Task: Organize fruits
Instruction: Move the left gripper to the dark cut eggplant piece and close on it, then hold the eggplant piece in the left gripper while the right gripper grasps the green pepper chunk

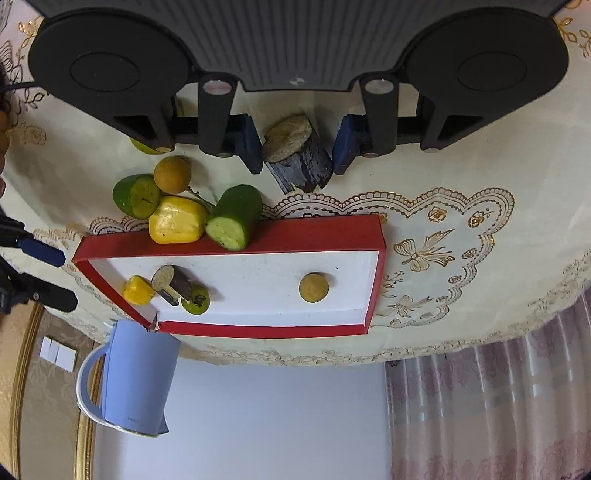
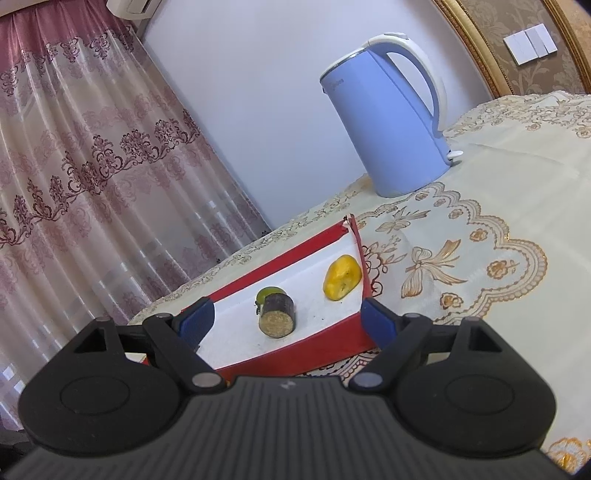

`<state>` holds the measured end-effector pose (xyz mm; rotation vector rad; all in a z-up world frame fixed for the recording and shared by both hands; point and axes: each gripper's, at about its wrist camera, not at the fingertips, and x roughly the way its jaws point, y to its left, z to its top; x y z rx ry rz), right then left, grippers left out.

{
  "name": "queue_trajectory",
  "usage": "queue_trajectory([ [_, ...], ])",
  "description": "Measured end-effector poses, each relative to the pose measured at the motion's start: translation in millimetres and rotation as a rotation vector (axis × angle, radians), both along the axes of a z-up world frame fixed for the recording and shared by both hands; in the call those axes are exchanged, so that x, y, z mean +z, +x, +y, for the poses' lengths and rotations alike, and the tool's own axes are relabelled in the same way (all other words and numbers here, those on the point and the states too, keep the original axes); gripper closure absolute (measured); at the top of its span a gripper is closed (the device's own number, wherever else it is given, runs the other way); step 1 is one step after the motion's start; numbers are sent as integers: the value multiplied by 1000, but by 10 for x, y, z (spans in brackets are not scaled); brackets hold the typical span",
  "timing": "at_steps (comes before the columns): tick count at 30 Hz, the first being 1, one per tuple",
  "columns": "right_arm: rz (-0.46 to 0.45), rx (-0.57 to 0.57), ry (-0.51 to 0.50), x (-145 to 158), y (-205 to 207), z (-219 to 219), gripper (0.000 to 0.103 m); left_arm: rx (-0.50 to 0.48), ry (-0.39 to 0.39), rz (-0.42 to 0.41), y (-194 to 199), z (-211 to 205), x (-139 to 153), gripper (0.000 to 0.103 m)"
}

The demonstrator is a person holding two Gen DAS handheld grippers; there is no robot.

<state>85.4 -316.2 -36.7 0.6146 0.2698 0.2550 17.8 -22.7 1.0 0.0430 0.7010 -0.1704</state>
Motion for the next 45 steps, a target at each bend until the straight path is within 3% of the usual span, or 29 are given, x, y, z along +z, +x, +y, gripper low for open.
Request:
queue_trajectory([
  [4, 3, 0, -13, 55, -44, -6, 18, 3, -16, -16, -67, 68, 47, 63],
  [8, -6, 51, -272, 246, -164, 264, 21, 43, 22, -72, -144, 147, 139, 62],
  [11, -16, 79, -484, 337, -273, 547, 24, 54, 2, -78, -148, 205, 170, 62],
  [15, -38, 157, -559, 376, -378, 727, 25, 61, 4, -76, -160, 219, 157, 62],
  [20, -37, 236, -741, 359, -416, 954, 30, 59, 8, -75, -188, 241, 151, 62],
  [26, 18, 348, -785, 278, -265, 1064, 50, 62, 10, -82, -208, 240, 150, 62],
  [45, 44, 441, -819, 191, -92, 1253, 52, 62, 13, -77, -207, 247, 124, 62],
])
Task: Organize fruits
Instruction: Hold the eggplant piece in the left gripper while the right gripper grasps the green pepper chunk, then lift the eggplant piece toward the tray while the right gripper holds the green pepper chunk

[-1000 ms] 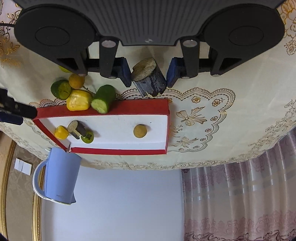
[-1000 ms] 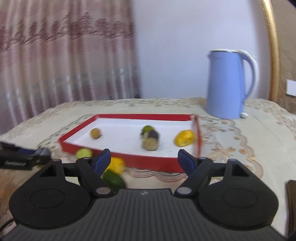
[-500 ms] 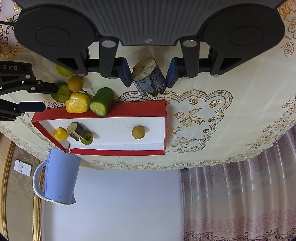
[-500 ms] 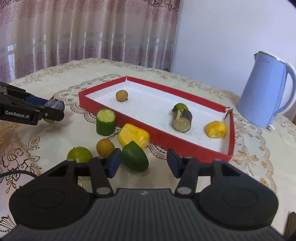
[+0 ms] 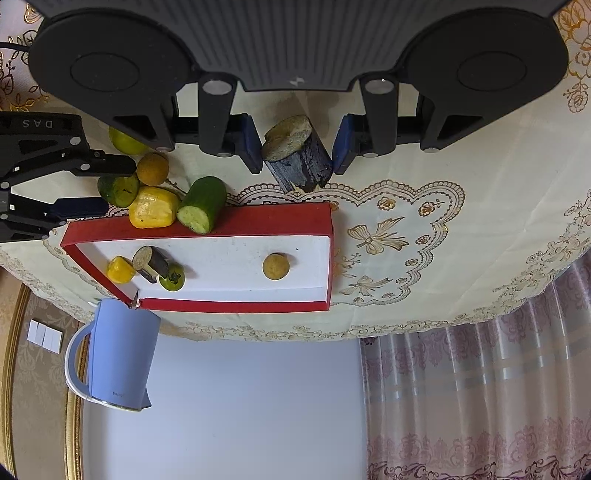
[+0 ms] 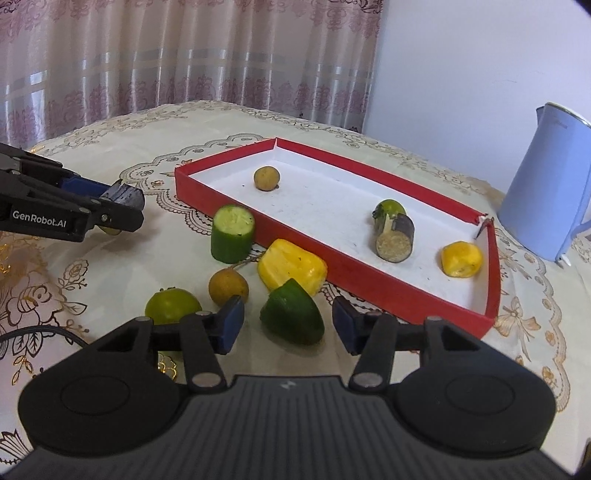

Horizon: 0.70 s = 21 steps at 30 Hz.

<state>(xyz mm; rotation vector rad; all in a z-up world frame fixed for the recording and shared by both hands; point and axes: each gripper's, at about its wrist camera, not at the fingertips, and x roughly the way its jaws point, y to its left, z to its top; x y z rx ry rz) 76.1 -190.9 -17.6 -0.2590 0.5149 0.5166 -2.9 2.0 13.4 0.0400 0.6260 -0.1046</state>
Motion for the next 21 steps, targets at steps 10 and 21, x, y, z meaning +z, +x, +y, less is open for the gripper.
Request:
queue_trajectory([
  [10, 8, -37, -8, -48, -55, -30, 67, 10, 6, 5, 8, 13, -4, 62],
  [21, -27, -109, 87, 10, -396, -278, 67, 36, 20, 15, 32, 4, -19, 62],
])
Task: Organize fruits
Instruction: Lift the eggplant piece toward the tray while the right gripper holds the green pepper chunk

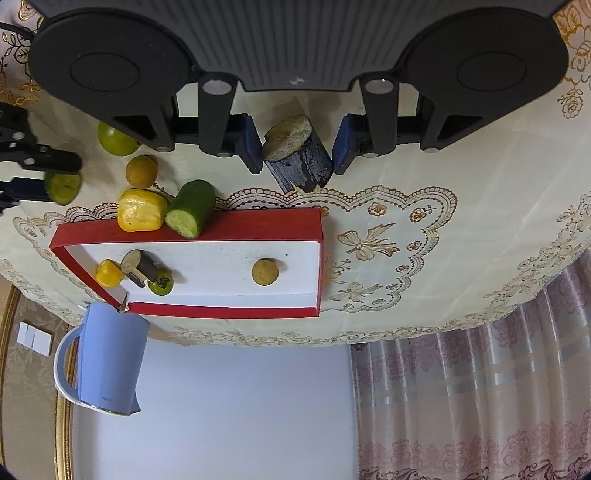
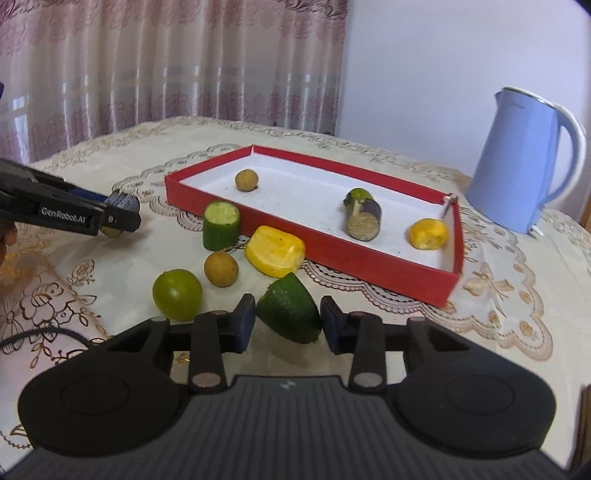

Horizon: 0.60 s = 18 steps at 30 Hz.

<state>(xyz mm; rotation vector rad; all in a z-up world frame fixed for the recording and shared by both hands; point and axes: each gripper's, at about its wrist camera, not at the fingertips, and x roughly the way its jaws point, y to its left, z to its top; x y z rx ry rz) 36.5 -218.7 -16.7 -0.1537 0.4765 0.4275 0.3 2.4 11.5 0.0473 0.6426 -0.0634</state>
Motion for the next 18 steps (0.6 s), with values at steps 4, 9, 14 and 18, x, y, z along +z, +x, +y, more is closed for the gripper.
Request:
queue_trajectory([
  [4, -21, -65, 38, 39, -48, -90, 67, 10, 9, 4, 14, -11, 14, 62],
  [9, -45, -111, 81, 96, -98, -199, 67, 12, 23, -8, 31, -46, 68, 62],
  [14, -64, -123, 99, 156, -151, -236, 67, 6, 37, -28, 75, -97, 158, 62],
  [18, -73, -125, 109, 178, -176, -247, 67, 1, 56, -47, 143, -160, 229, 62],
])
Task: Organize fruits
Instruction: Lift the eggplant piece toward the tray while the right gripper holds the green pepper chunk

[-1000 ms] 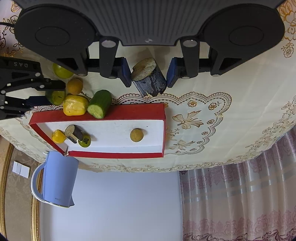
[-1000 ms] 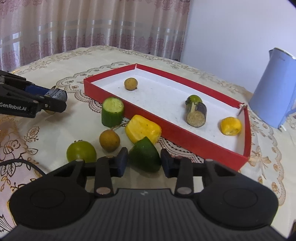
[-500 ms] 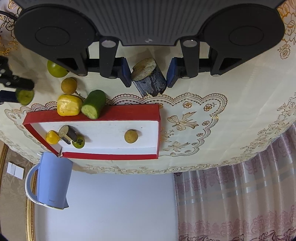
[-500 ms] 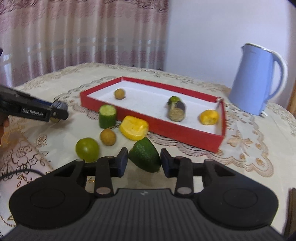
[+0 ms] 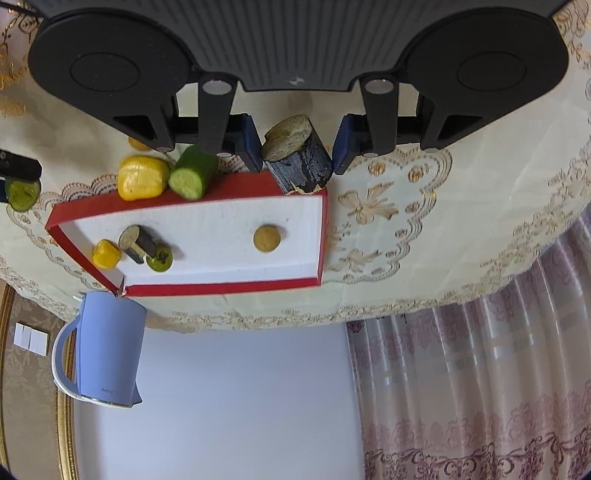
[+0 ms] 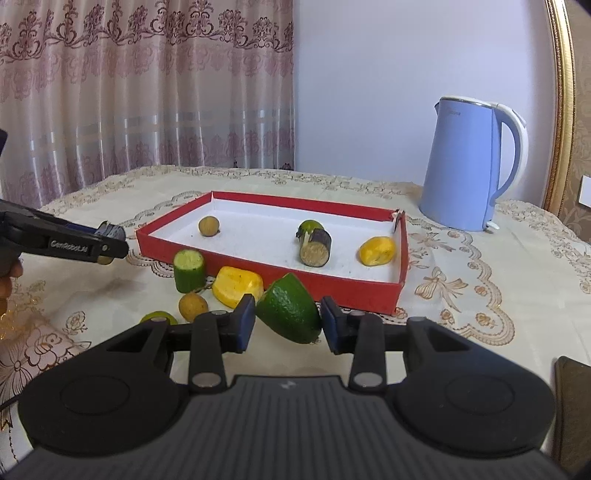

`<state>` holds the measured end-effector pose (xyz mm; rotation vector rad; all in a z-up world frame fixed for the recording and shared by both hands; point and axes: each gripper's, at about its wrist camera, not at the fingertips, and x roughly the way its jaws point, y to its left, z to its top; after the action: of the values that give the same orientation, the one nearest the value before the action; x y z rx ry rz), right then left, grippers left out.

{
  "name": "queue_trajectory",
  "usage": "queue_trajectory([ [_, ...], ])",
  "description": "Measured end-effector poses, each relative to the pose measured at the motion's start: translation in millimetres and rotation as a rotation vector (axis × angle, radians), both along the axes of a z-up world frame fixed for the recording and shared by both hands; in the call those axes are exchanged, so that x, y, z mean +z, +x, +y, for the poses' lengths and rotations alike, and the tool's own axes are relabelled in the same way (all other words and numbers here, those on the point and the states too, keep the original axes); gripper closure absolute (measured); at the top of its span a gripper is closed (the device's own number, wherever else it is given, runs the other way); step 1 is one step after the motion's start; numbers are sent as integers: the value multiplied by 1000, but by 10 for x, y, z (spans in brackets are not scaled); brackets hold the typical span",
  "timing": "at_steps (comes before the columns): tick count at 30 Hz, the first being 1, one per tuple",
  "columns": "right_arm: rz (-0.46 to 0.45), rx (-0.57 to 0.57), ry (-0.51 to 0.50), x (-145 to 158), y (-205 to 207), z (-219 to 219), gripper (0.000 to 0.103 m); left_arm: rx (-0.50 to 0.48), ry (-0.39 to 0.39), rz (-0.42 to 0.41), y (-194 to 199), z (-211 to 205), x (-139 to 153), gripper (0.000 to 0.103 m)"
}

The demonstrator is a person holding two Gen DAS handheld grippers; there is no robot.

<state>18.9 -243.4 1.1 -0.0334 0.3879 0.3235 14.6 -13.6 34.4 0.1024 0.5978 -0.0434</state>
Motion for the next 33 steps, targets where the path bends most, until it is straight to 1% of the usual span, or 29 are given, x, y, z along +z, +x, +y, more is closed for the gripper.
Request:
queue_trajectory([
  [8, -6, -1, 11, 11, -26, -25, 67, -2, 19, -1, 189, -91, 44, 62],
  [22, -9, 2, 26, 23, -29, -58, 67, -2, 92, -4, 533, -287, 44, 62],
  [28, -8, 1, 31, 12, -25, -74, 67, 11, 123, -8, 731, -370, 29, 62],
  [33, -5, -2, 38, -7, -18, -100, 67, 33, 139, 10, 923, -408, -29, 62],
])
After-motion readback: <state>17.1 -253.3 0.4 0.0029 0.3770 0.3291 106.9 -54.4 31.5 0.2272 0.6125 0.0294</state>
